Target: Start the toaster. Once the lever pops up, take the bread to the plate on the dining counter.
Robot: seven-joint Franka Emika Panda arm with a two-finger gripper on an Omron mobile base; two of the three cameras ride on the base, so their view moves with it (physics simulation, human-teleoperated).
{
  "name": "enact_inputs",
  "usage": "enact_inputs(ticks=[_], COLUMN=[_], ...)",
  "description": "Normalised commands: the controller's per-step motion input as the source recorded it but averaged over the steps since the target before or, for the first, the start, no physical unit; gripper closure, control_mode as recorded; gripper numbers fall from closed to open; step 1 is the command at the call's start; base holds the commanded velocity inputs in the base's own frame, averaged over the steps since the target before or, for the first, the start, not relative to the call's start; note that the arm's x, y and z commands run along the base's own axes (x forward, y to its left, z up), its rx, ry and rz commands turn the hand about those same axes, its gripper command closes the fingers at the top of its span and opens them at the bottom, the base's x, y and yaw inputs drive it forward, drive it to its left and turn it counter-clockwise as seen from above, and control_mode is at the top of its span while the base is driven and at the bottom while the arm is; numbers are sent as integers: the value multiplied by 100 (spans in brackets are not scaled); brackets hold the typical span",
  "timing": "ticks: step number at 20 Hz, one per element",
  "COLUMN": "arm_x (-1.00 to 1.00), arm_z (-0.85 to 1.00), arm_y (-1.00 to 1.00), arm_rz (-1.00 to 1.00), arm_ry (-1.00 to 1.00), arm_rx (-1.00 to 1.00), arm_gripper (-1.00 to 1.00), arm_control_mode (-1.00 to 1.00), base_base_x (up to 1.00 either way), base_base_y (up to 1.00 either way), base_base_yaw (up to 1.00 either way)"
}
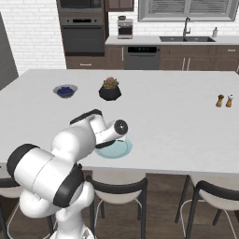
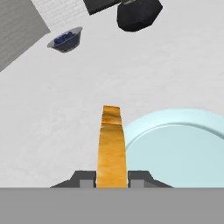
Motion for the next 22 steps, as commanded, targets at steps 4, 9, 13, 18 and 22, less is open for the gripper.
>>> enact_inputs(ticks=[4, 9, 13, 18, 22], arm_x=[0, -5, 0, 0, 0], arm_z=[-5, -6, -4, -1, 0], arm_y=[0, 0, -6, -3, 0], arm_rz=[0, 0, 0, -1, 0], arm_ry=[0, 0, 0, 1, 0], arm_rx=[1, 0, 0, 0, 0], arm_gripper=[100, 100, 100, -100, -100], arm_control_mode=[-100, -100, -100, -100, -100], base_base_x=[0, 0, 0, 0, 0], base_base_y=[0, 0, 0, 0, 0], base_base_yaw=[0, 0, 0, 0, 0])
